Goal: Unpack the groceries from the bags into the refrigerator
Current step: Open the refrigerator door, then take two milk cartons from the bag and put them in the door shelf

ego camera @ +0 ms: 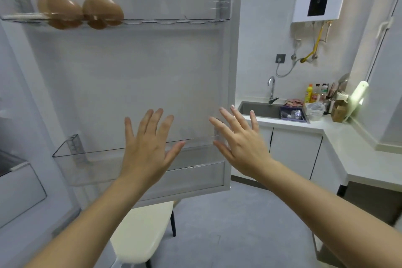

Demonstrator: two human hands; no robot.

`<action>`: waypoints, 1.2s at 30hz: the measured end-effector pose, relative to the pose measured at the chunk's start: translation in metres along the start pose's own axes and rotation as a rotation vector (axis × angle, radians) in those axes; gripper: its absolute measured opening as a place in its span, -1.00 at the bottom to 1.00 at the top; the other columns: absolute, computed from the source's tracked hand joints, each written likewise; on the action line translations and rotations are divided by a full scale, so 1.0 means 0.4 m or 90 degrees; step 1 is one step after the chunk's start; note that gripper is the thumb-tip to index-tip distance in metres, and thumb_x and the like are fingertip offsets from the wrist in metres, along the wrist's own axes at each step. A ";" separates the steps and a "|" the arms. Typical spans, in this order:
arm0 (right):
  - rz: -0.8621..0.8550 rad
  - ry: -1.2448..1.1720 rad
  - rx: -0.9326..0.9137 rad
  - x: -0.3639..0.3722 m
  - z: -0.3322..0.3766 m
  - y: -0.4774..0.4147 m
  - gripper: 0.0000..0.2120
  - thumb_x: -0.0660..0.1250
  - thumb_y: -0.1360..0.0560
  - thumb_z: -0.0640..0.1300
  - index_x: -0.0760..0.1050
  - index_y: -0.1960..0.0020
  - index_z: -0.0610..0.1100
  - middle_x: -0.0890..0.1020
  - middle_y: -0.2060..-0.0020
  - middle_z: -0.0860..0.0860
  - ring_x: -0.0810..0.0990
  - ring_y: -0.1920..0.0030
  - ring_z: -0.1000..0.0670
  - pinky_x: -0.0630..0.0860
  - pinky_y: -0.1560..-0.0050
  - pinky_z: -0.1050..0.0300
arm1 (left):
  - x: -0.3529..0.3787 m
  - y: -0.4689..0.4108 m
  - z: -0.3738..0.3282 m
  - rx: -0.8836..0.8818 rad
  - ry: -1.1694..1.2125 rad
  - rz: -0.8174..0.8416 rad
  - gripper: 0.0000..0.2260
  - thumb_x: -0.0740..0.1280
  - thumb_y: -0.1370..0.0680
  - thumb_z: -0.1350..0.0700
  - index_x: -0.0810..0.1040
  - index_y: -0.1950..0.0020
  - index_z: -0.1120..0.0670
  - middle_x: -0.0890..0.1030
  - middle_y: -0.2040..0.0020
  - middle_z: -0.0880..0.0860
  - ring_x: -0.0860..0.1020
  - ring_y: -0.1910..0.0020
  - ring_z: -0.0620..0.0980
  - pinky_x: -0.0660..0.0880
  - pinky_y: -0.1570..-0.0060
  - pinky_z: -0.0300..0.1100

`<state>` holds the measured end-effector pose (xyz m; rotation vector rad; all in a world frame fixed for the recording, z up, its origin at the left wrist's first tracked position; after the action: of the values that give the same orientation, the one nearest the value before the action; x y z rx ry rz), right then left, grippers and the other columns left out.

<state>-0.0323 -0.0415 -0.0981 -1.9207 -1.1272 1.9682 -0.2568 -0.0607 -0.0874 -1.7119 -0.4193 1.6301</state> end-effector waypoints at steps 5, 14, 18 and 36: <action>0.015 0.046 0.080 -0.037 -0.169 0.114 -0.50 -0.04 -0.62 0.20 0.21 -0.50 0.06 0.29 -0.51 -0.09 0.17 -0.54 -0.19 0.05 -0.44 -0.37 | 0.037 -0.054 -0.197 0.039 0.070 0.000 -0.41 -0.04 -0.58 -0.29 0.31 -0.47 0.03 0.29 -0.50 0.12 0.17 -0.52 0.13 -0.05 -0.42 0.37; 0.088 0.107 0.248 -0.151 -0.535 0.446 -0.47 -0.04 -0.59 0.21 0.16 -0.52 0.08 0.24 -0.54 -0.07 0.13 -0.56 -0.15 0.04 -0.47 -0.36 | 0.131 -0.112 -0.671 0.147 0.190 0.017 -0.44 0.03 -0.57 -0.23 0.36 -0.44 0.07 0.33 -0.48 0.16 0.21 -0.51 0.17 -0.04 -0.39 0.38; 0.109 0.130 0.332 -0.222 -0.683 0.633 -0.45 -0.05 -0.57 0.21 0.17 -0.52 0.07 0.24 -0.53 -0.07 0.14 -0.55 -0.15 -0.01 -0.45 -0.33 | 0.159 -0.122 -0.908 0.202 0.247 0.042 -0.43 0.01 -0.57 -0.24 0.33 -0.47 0.05 0.29 -0.51 0.15 0.17 -0.53 0.15 -0.05 -0.41 0.36; 0.235 0.269 0.742 -0.567 -0.996 1.491 -0.42 -0.10 -0.61 0.20 0.03 -0.59 0.05 0.02 -0.59 -0.03 -0.10 -0.59 -0.08 -0.11 -0.52 -0.25 | 0.211 0.092 -1.845 0.474 0.424 0.175 -0.48 0.07 -0.60 -0.21 0.32 -0.48 0.01 0.22 -0.55 0.10 0.08 -0.56 0.11 -0.11 -0.44 0.27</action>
<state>0.5909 -0.4396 -0.2364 -1.6934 0.4706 1.5838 0.4546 -0.2320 -0.2206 -1.6092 0.6868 1.0647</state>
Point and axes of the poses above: each hand's wrist, its own y-axis away from the middle knuckle, its own x-axis out of the palm, z = x × y, the point moved 4 cm from there along -y, towards the middle knuckle
